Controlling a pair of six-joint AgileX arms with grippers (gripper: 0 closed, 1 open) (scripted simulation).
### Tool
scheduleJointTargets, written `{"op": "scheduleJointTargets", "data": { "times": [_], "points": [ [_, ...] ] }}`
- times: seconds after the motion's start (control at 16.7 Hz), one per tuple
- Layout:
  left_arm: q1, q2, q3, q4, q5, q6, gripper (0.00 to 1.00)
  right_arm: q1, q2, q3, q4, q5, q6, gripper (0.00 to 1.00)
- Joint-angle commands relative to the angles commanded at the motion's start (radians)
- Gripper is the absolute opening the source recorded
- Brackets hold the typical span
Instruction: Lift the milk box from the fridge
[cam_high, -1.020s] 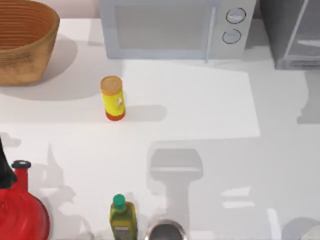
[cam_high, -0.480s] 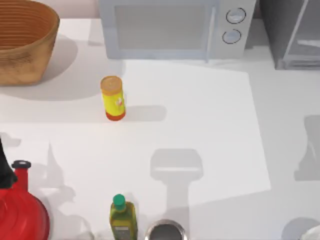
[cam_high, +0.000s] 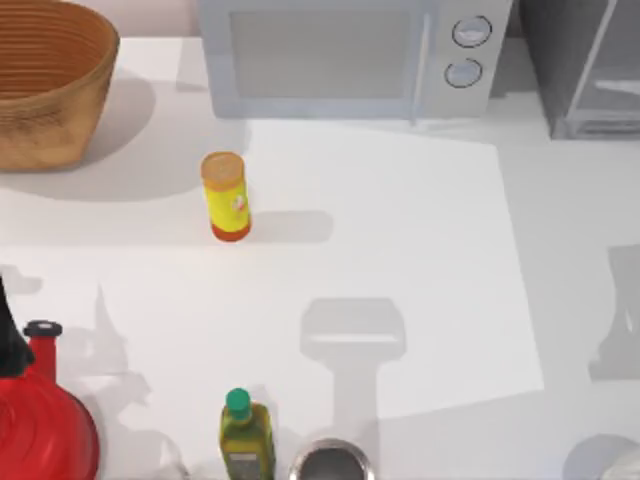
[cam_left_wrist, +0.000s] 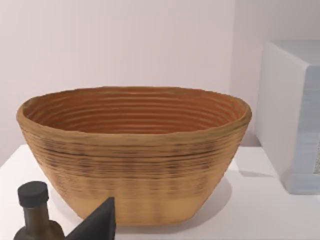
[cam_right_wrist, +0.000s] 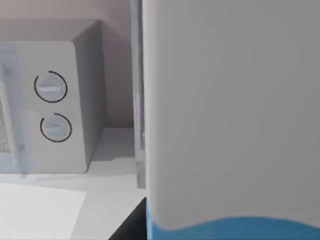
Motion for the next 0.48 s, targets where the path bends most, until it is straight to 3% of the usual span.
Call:
{"op": "scheduleJointTargets", "data": {
  "times": [0.24,0.48],
  "points": [
    [0.0,0.0,0.0,0.0,0.0,0.0,1.0,0.003,0.014,0.005,0.011,-0.001,0.002,0.0],
    [0.0,0.0,0.0,0.0,0.0,0.0,1.0,0.087,0.16,0.048,0.139,0.012,-0.002,0.0]
  ]
}}
